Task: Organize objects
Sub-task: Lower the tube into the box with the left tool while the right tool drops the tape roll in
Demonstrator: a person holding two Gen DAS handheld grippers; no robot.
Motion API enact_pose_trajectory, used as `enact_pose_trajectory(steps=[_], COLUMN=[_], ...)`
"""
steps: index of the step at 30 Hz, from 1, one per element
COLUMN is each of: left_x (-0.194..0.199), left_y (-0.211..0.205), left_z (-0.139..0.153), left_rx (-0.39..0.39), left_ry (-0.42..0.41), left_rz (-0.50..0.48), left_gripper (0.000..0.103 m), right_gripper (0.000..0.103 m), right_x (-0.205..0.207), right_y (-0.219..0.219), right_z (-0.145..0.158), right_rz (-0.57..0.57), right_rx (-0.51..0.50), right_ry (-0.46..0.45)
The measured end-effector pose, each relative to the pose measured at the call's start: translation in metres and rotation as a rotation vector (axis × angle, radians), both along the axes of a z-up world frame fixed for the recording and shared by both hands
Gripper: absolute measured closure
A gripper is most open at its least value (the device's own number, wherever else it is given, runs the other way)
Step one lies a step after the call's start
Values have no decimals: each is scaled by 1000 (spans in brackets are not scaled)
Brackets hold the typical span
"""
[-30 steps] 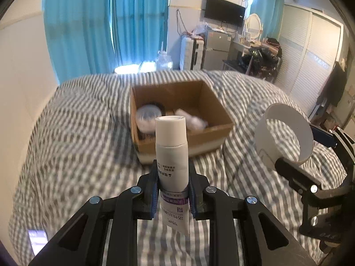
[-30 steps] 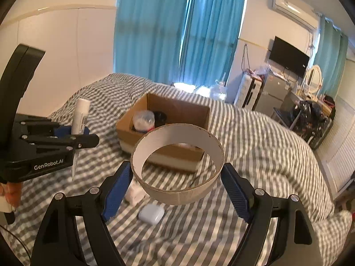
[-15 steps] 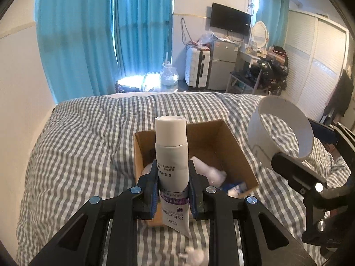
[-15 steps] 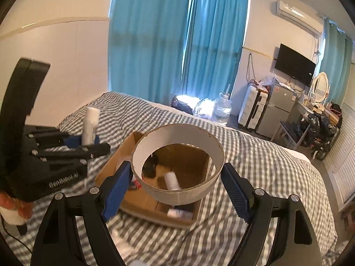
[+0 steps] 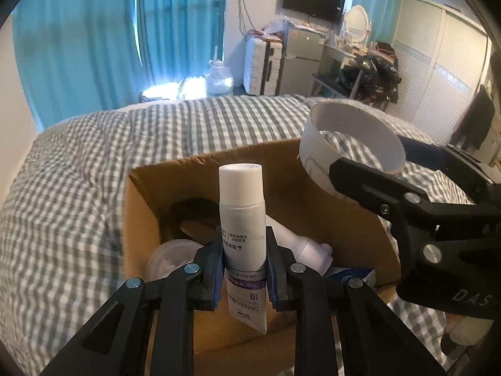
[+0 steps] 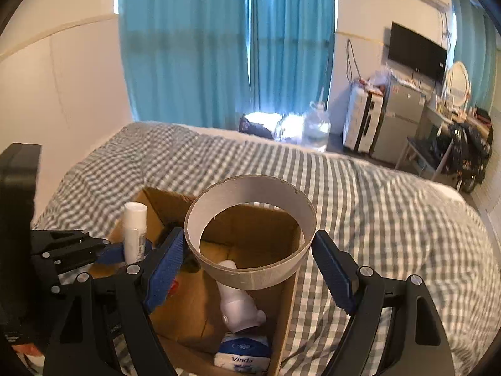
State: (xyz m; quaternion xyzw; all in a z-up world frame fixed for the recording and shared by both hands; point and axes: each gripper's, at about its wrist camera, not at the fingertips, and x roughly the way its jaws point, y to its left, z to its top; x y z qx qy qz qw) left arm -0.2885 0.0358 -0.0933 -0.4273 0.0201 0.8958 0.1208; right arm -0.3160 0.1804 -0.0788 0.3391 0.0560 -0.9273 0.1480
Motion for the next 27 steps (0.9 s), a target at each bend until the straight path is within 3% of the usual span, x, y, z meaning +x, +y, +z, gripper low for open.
enact_pose_trajectory(steps=[4,10,13,16,17,18,23,27], left_x=[-5,-7,-2,5,8,13,38,65], left_y=[-1,-1,0,-1,-1,-2,-7,-12], left_z=[-14,-22,-19,-11,-7,-2,30,72], left_rx=[7,-8,-3,19,17,11,11,17], left_ry=[-21,-42,-54,-54,-51,-37,7,76], left_rz=[-4,1,0,-2,4,17,28,37], left_gripper=[81,79,75,52,34,23,19,10], right_gripper=[22,21,19,13,13,12,11,10], right_x=[-4,-6,4,15,20,23,55,93], right_y=[4,11,7,8,9,10,20,29], right_z=[-18,-21,-15,-6,-2,2,34,70], right_rz=[0,8,21,29,27,23,-1,-14], right_rx=[-6,-22,-33,-46,-46,-44,-43,-38], right_ry=[-26,-30,22,66,76,81,130,171])
